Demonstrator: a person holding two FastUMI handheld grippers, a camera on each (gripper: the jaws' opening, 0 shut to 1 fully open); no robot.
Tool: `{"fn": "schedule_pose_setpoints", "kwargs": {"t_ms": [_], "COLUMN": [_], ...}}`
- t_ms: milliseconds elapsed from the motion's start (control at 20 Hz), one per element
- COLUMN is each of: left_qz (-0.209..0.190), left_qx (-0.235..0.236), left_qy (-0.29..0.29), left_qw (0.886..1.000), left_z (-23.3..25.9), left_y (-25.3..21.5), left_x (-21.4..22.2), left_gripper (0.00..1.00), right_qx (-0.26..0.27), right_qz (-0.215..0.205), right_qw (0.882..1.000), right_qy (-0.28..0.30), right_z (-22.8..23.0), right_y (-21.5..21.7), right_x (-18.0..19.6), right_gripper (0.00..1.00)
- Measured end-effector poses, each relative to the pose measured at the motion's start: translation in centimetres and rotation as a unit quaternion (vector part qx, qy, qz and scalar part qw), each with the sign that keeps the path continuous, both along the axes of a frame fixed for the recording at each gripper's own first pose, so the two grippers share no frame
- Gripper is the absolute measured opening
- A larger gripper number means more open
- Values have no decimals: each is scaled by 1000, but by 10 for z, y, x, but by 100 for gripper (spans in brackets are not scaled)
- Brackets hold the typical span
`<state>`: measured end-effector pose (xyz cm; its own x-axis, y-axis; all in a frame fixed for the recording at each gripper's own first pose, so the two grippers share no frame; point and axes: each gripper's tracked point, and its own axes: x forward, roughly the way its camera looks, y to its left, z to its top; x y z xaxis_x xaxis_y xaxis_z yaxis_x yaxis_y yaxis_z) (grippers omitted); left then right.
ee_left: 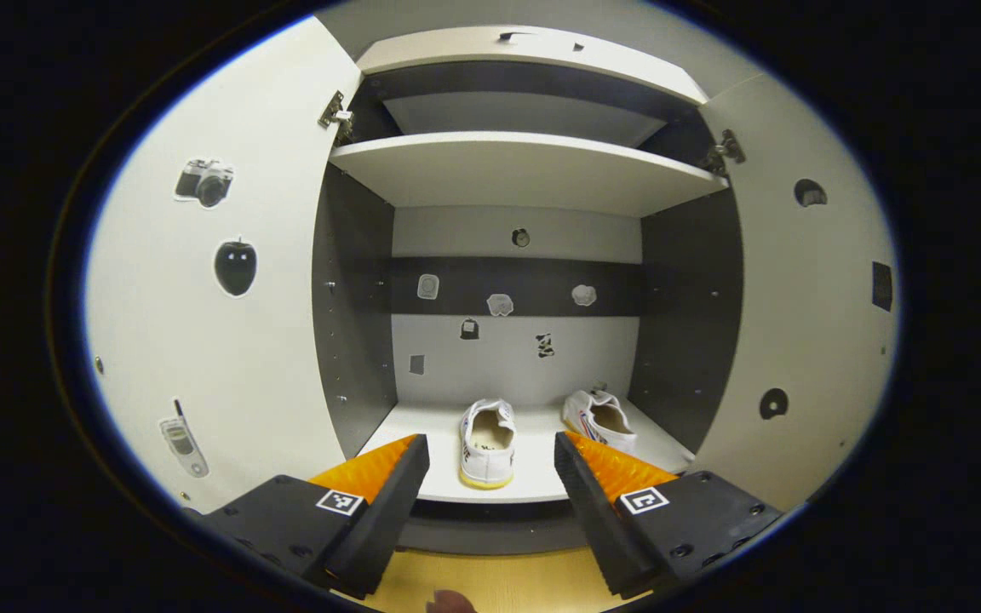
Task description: Grab one shoe with the right hand and put it into the shoe cabinet, grab the other shoe with the left hand and put it into the shoe cabinet; then close the right door with the right hand and the left door with the left hand.
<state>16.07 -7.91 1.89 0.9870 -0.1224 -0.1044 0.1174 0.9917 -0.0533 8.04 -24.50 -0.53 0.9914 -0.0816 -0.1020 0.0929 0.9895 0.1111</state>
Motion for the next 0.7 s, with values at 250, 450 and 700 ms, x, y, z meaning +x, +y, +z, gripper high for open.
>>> {"fn": "schedule_pose_setpoints", "kwargs": {"t_ms": [250,450,700], "left_qz": [-34,-52,-40], "left_qx": [-25,-25,-22], "left_qy": [6,-4,-8], "left_qw": [999,998,999], "left_z": [-14,-18,-18], "left_y": [-5,0,29], "left_x": [-67,-108,-138], "left_gripper": [93,93,93], "right_qx": [16,8,12], "right_qz": [21,22,106], "right_qw": [1000,1000,994], "right_qy": [-6,-13,-14], "right_z": [4,6,4], "right_y": [27,45,152], "right_x": [0,-1,-4], "right_gripper": [98,97,96]}}
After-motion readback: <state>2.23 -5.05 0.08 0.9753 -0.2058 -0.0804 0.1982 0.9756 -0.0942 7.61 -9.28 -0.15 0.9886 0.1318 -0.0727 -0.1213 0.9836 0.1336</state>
